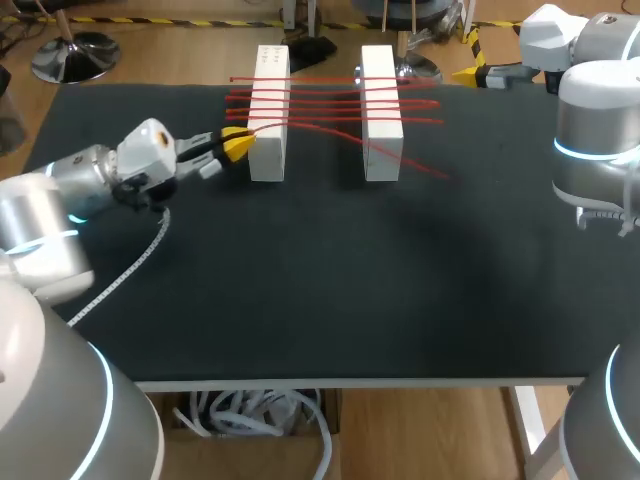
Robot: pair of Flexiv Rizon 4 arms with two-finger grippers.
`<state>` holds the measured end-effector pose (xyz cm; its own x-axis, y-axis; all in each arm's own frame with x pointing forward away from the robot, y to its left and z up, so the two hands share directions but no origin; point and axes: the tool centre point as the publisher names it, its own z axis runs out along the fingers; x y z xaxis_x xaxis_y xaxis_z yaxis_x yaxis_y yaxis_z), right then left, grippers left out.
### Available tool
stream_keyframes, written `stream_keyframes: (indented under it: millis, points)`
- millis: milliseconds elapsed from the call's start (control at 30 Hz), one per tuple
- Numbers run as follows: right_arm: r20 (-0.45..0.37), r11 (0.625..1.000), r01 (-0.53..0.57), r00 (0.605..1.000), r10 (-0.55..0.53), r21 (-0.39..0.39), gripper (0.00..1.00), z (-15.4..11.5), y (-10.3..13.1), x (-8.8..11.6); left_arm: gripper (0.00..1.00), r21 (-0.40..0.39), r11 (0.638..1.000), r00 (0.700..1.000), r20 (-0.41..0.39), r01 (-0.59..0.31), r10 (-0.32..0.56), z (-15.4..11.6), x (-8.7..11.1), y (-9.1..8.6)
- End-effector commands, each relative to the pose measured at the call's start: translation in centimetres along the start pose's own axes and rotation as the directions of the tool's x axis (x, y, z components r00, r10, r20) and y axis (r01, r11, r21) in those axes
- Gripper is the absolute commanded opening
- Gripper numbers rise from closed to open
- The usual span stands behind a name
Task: Grab the tape and strap the tape.
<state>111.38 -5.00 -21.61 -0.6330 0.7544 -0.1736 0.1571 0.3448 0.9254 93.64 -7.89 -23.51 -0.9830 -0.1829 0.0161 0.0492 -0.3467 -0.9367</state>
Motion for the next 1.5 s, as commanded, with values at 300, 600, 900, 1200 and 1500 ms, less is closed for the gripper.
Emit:
stream_keyframes:
  millis: [300,600,900,1200,1500]
  points:
    - [0.0,1.0,0.0,1.0,0.0,0.0,1.0,0.0,0.0,0.0,0.0,0.033,0.999,0.999,-0.035,-0.016,0.017,-5.8,2.8,-3.2]
    - [0.0,1.0,0.0,1.0,0.0,0.0,1.0,0.0,0.0,0.0,0.0,0.111,0.994,1.0,-0.018,0.022,-0.02,-5.4,3.2,-3.9]
    - [0.0,1.0,0.0,1.0,0.0,0.0,1.0,0.0,0.0,0.0,0.0,0.164,0.985,0.998,-0.015,0.055,-0.053,-3.3,2.8,-5.2]
    - [0.0,1.0,0.0,1.0,0.0,0.0,1.0,0.0,0.0,0.0,0.0,0.197,0.98,0.999,-0.021,0.041,-0.037,-1.7,2.6,-8.7]
    - [0.0,1.0,0.0,1.0,0.0,0.0,1.0,0.0,0.0,0.0,0.0,0.233,0.972,0.999,-0.053,0.008,0.005,-0.2,2.5,-11.4]
